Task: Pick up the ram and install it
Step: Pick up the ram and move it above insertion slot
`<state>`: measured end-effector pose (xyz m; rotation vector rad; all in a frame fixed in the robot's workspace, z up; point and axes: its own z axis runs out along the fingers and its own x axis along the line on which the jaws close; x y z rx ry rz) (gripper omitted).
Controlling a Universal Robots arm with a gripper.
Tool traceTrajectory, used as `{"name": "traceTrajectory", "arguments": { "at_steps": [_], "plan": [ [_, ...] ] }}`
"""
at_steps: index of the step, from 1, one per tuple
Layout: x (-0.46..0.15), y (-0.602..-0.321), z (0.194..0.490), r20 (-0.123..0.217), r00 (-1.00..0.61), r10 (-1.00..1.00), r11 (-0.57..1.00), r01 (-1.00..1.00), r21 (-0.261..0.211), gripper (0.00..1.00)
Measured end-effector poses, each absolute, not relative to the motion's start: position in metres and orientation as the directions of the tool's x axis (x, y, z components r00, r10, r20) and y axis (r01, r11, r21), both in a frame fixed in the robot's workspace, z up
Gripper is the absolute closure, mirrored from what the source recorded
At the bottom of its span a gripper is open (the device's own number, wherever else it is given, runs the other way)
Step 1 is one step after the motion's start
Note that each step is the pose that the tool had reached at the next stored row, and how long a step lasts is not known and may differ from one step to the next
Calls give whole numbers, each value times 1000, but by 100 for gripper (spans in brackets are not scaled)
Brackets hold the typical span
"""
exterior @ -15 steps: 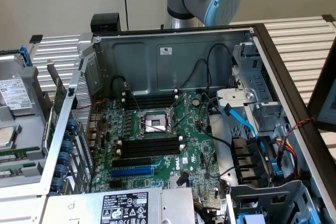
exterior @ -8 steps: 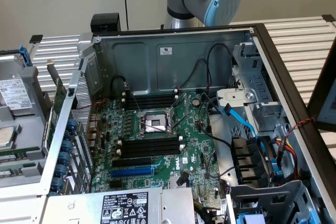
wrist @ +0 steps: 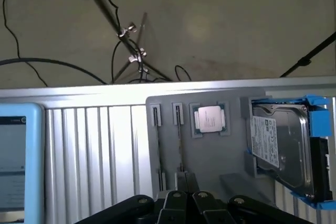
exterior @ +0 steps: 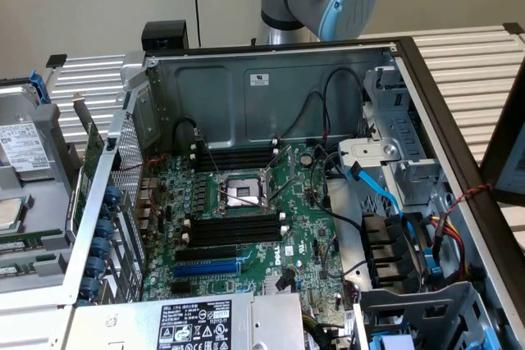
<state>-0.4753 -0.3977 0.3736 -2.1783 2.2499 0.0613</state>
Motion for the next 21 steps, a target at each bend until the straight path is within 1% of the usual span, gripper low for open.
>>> {"name": "traceTrajectory", "arguments": {
  "at_steps": [6, 8, 18, 20, 21],
  "plan": [
    [-475, -398, 374, -25, 67, -997, -67, -997, 22, 89],
    [-475, -398, 374, -24, 71, -997, -71, -997, 22, 89],
    [-475, -398, 364, 2, 75, -997, -75, -997, 18, 88],
    [-474, -398, 362, 5, 75, -997, -75, -997, 18, 76],
    [-474, -398, 361, 5, 76, -997, -76, -997, 18, 76]
  ]
}}
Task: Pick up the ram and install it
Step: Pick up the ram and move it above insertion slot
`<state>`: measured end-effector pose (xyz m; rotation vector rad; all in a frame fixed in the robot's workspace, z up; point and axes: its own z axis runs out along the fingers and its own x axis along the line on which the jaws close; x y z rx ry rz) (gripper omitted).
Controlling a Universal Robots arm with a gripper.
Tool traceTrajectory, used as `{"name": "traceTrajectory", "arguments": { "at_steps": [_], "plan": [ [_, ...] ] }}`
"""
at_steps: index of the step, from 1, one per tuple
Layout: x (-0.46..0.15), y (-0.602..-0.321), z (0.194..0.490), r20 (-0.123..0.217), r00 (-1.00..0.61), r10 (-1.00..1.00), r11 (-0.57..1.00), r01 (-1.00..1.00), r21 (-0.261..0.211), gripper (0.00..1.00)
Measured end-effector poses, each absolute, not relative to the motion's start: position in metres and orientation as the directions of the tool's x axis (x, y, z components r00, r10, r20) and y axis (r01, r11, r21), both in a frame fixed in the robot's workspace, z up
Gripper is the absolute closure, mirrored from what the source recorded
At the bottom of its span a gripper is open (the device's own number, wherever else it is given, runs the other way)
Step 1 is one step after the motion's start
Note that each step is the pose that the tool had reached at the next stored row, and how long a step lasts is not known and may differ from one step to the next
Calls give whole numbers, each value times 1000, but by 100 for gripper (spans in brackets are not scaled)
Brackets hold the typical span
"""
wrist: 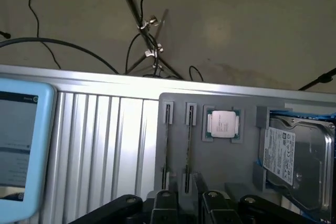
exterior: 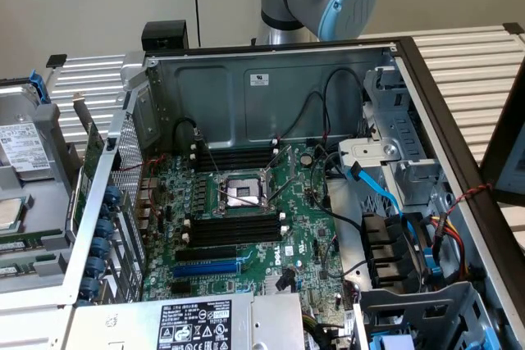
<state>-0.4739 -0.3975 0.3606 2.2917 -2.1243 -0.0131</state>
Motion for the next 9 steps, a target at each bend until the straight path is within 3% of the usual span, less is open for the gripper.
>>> {"name": "traceTrajectory", "arguments": {
  "at_steps": [4, 9],
  "plan": [
    [-472, -398, 354, 7, 78, -997, -78, -997, 18, 58],
    [-471, -401, 348, 13, 79, -997, -79, -997, 19, 58]
  ]
}}
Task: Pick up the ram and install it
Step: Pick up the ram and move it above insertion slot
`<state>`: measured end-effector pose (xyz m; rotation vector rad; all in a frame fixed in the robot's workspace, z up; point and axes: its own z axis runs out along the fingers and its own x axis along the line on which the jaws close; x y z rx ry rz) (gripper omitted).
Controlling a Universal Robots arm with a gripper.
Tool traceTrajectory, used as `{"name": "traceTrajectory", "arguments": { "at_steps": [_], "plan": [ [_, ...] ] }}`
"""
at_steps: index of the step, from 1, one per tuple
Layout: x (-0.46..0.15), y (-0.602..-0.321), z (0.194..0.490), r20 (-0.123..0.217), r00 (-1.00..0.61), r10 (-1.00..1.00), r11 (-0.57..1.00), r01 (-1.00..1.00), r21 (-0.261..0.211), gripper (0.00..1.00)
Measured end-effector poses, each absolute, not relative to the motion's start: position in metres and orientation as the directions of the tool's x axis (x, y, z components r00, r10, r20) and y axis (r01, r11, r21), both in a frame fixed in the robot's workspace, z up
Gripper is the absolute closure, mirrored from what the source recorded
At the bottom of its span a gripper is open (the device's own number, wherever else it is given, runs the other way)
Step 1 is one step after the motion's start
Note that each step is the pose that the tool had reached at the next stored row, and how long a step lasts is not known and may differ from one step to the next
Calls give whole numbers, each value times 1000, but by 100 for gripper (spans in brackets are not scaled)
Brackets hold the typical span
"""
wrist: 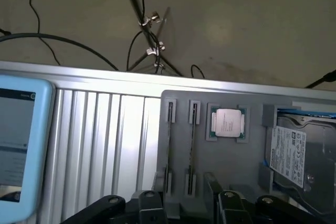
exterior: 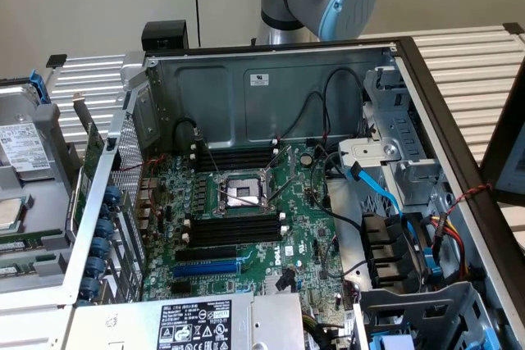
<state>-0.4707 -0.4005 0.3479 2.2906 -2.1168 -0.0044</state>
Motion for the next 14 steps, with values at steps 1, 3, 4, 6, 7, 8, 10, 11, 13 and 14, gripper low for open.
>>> {"name": "traceTrajectory", "arguments": {
  "at_steps": [1, 3, 4, 6, 7, 8, 10, 11, 13, 14],
  "plan": [
    [-471, -402, 347, 16, 79, -997, -79, -997, 19, 58],
    [-470, -404, 346, 20, 79, -997, -78, -997, 15, 58],
    [-470, -404, 345, 22, 79, -997, -78, -997, 12, 58],
    [-469, -405, 343, 26, 79, -997, -78, -997, 7, 58],
    [-468, -405, 343, 28, 78, -997, -78, -997, 3, 58],
    [-467, -405, 342, 28, 78, -997, -78, -997, -2, 58],
    [-466, -405, 339, 29, 78, -997, -78, -997, -8, 58],
    [-466, -405, 338, 29, 78, -997, -78, -997, -9, 58],
    [-466, -405, 334, 29, 78, -997, -78, -997, -10, 58],
    [-465, -406, 332, 29, 78, -997, -78, -997, -10, 58]
  ]
}}
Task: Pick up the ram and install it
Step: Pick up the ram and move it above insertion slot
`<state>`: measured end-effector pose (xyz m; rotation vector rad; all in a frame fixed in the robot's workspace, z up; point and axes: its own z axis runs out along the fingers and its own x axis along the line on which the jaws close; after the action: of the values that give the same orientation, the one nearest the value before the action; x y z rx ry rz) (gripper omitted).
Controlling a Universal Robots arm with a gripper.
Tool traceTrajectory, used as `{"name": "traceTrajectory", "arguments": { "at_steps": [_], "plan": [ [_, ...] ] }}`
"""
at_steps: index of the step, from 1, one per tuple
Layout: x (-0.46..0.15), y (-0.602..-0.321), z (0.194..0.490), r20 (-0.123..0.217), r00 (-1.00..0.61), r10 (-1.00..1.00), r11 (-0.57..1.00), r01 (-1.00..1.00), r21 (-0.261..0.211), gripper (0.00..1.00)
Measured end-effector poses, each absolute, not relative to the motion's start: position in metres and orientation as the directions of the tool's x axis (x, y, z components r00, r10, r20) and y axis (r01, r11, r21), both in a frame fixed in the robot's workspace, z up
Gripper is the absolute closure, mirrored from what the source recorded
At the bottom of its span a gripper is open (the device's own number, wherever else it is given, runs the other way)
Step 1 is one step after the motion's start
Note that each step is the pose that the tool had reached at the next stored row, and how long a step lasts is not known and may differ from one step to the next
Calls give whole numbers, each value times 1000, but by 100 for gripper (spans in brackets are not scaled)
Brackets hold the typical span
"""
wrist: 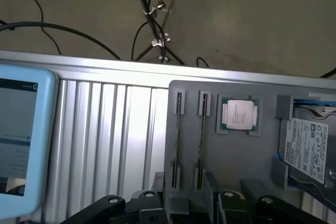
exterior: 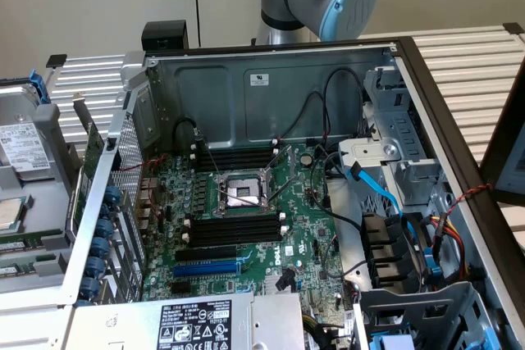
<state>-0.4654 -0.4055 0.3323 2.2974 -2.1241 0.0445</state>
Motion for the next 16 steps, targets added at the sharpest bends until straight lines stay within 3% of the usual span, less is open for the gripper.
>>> {"name": "traceTrajectory", "arguments": {
  "at_steps": [16],
  "plan": [
    [-449, -404, 303, 29, 55, -998, -55, -998, -11, 58]
  ]
}}
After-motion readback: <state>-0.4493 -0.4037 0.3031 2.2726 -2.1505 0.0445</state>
